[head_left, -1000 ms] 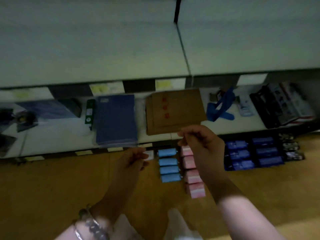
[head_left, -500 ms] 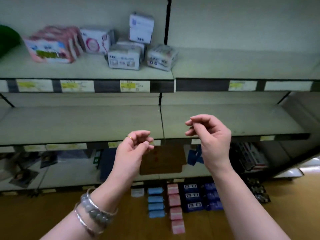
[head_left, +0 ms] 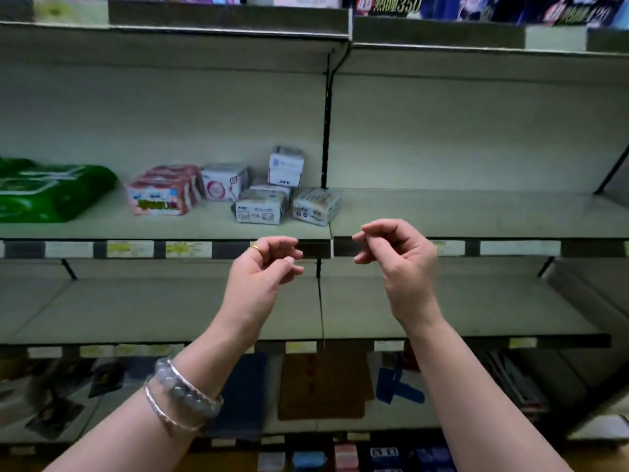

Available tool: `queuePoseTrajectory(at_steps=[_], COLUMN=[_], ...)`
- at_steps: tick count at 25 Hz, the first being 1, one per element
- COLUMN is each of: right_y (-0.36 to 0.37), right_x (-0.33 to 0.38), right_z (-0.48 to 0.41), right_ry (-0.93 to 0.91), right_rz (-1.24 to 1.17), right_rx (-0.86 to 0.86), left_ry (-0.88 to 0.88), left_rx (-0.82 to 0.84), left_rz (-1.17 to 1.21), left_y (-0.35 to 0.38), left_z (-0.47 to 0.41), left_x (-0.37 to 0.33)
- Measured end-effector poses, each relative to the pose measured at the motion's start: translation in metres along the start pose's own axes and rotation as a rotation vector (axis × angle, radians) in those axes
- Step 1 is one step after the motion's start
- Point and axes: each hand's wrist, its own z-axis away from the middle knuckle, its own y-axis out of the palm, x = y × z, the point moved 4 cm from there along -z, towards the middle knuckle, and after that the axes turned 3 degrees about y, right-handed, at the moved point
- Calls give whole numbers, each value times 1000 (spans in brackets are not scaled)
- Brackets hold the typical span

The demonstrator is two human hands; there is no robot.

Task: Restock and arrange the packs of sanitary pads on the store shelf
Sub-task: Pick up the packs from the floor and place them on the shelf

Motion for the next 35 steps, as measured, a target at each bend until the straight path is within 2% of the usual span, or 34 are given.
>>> queuePoseTrajectory(at_steps=[5,10,12,15,19,22,26,29,33,35], right_y=[23,52,66,80,86,87,82,74,66,68], right_x=[-17,-57,-76,-113,-179,-211,-217,-212,-164,-137], right_z=[-36,-96,-127,-167,-190,-197,-207,-211,-213,-206], right_ry=[37,106,120,165,383,428,212,204,227,262], right_rz=[101,291,488,827,1281,1418,1443,1371,836,484], right_rx=[48,66,81,197,384,435,361,348,-15,-58], left_ry=[28,-27,-38,-84,-184,-240,-273,-273,-280,-272], left_rx=[1,6,8,57,128,166,197,228,233,213], left_rz=[0,24,26,6,-77,-120,-131,-123,-111,-138], left_y=[-9,-20,-27,-37,-50,-58,-60,-57,-53,-49], left_z=[-47,-116,-151,-193,-232,-250,-263,-264,-255,-246], left_x=[1,21,26,41,74,92,106,109,103,98])
